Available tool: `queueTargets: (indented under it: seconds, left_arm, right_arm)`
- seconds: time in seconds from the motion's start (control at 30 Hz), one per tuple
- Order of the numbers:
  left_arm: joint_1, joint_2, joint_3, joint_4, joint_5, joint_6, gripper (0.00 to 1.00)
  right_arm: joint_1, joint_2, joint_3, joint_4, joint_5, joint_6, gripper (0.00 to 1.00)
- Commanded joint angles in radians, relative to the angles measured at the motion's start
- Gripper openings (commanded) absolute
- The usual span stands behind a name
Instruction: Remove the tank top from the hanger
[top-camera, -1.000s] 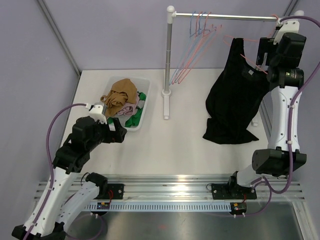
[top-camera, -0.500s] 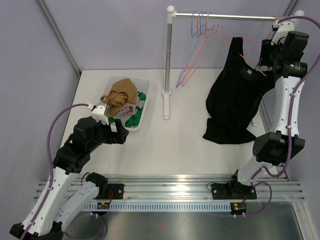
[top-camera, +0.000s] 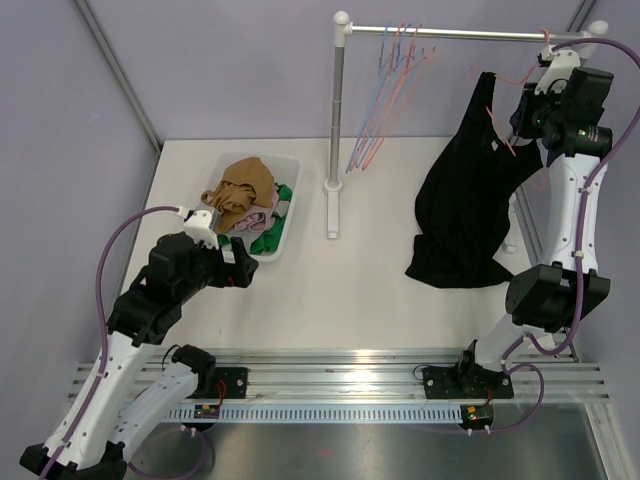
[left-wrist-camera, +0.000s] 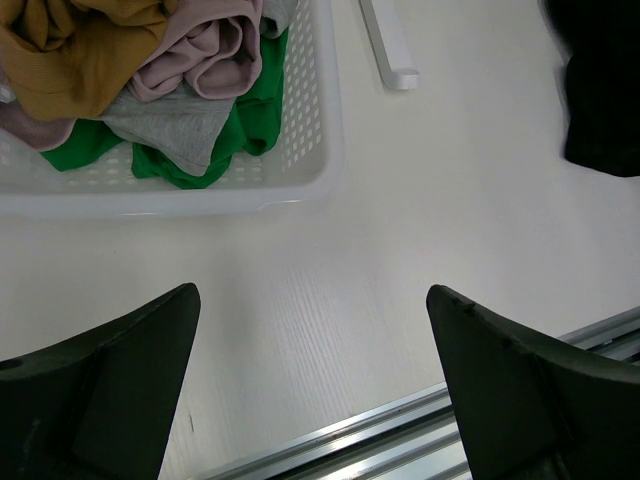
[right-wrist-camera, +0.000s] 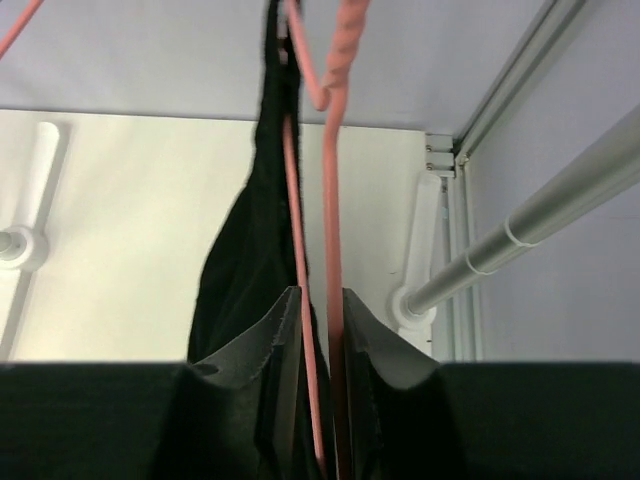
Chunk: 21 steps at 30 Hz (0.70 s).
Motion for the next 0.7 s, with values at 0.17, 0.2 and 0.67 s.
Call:
queueTargets:
  seconds: [0.17, 0.2, 0.67]
  left_arm:
    - [-0.004, 0.006, 0.000, 0.054, 0.015, 0.003, 0.99]
    - [-0.004, 0.009, 0.000, 0.054, 0.013, 0.003, 0.99]
    - [-0.003, 0.018, 0.001, 0.053, -0.002, 0.003, 0.99]
  right_arm:
    - [0.036, -0.054, 0.052, -0.014, -0.017, 0.070, 0.06]
    - [0.039, -0.054, 0.065, -0.023, -0.015, 0.075, 0.05]
    - [0.059, -0.084, 0.239, -0.060, -0.046, 0.170, 0.00]
